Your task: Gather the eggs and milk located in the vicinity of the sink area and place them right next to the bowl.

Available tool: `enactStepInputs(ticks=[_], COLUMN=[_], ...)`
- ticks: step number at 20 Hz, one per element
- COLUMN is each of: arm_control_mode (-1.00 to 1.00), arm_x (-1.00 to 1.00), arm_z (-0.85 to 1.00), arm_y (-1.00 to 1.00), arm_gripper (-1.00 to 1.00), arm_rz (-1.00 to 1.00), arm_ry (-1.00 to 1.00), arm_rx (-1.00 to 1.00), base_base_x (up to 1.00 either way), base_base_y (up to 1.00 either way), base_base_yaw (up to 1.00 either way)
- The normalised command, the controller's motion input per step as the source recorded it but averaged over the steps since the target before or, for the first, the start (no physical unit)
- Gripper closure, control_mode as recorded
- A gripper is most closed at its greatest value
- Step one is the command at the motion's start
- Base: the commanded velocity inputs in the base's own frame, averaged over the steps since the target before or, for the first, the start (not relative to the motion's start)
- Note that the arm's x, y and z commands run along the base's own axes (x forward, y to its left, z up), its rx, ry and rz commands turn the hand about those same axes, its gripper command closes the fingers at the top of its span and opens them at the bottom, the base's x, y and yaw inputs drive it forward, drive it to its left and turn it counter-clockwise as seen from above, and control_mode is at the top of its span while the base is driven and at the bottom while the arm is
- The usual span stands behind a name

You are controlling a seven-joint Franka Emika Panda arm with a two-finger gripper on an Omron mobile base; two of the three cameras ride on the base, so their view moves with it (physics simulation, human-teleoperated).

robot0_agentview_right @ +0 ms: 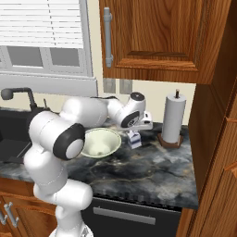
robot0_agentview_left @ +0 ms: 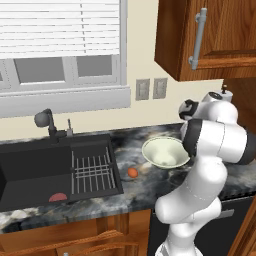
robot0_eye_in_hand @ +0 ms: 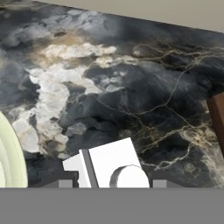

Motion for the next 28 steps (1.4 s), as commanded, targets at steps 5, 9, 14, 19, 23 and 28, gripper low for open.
enactStepInputs(ticks=[5, 9, 14, 19, 23, 28], arm_control_mode=[-1.0, -1.0, -1.0, -1.0, -1.0, -1.0], arm_x=[-0.13, -0.12, -0.02, 0.0, 0.0, 0.0], arm_z=[0.0, 0.0, 0.0, 0.0, 0.0, 0.0], arm_y=[0.17, 0.19, 0.09, 0.04, 0.0, 0.0], arm_gripper=[1.0, 1.0, 1.0, 1.0, 1.0, 1.0], arm_rz=[0.0, 0.0, 0.0, 0.0, 0.0, 0.0], arm_ry=[0.0, 0.0, 0.0, 0.0, 0.0, 0.0], arm_rx=[0.0, 0.0, 0.0, 0.0, 0.0, 0.0], base_base_x=[0.0, 0.0, 0.0, 0.0, 0.0, 0.0], base_base_y=[0.0, 0.0, 0.0, 0.0, 0.0, 0.0], base_base_yaw=[0.0, 0.0, 0.0, 0.0, 0.0, 0.0])
